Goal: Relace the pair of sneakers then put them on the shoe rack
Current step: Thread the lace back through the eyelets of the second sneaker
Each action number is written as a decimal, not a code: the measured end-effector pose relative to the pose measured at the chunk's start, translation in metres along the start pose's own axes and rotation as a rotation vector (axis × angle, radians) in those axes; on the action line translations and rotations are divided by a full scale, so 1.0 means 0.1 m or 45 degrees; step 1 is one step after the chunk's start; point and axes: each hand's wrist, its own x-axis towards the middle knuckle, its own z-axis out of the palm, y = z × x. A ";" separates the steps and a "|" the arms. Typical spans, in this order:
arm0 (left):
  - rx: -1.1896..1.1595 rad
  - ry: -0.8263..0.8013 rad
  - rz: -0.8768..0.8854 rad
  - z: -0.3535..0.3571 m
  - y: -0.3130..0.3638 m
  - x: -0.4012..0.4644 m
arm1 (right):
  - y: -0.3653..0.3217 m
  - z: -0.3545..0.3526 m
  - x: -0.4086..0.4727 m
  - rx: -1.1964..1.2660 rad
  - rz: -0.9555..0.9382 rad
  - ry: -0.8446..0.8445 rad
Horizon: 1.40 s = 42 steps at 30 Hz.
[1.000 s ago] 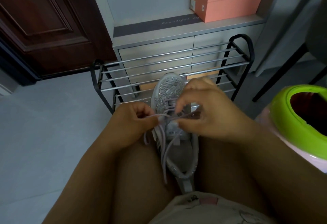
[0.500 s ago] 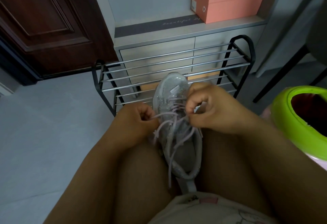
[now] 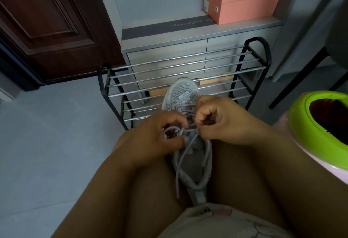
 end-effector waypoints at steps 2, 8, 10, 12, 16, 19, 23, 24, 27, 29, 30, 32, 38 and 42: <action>-0.015 0.015 -0.016 0.01 0.00 -0.01 | 0.02 -0.07 -0.03 0.096 0.001 0.035; -0.099 0.079 -0.067 -0.02 -0.05 -0.04 | 0.12 -0.29 -0.12 0.288 0.043 0.200; -0.104 0.084 -0.076 -0.01 -0.04 -0.03 | 0.11 -0.26 -0.11 0.146 0.091 0.196; -0.117 0.089 -0.086 0.00 -0.04 -0.03 | 0.05 -0.18 -0.09 0.056 0.098 0.202; -0.116 0.071 -0.059 -0.01 -0.02 -0.03 | -0.08 0.05 0.01 -0.493 -0.003 0.118; -0.131 0.064 -0.060 -0.01 -0.01 -0.03 | -0.13 0.14 0.03 -0.638 -0.092 0.072; -0.132 0.034 -0.061 -0.02 -0.01 -0.03 | -0.08 0.09 0.03 -0.521 -0.199 0.076; -0.145 0.032 -0.060 -0.02 -0.01 -0.03 | -0.05 0.06 0.02 -0.440 -0.212 0.096; -0.177 0.070 -0.077 -0.03 -0.04 -0.03 | 0.02 -0.07 -0.01 -0.057 -0.183 0.231; -0.204 0.104 -0.093 -0.03 -0.06 -0.03 | 0.03 -0.17 -0.04 0.163 -0.147 0.346; -0.211 0.103 -0.091 -0.03 -0.06 -0.03 | 0.03 -0.20 -0.05 0.170 -0.135 0.393; -0.205 0.090 -0.075 -0.02 -0.05 -0.03 | 0.03 -0.19 -0.04 0.090 -0.097 0.395; -0.166 0.093 -0.053 -0.01 -0.04 -0.01 | -0.04 0.09 0.02 -0.468 -0.122 0.130; -0.150 0.092 -0.041 -0.01 -0.06 -0.02 | -0.08 0.15 0.05 -0.550 -0.212 0.145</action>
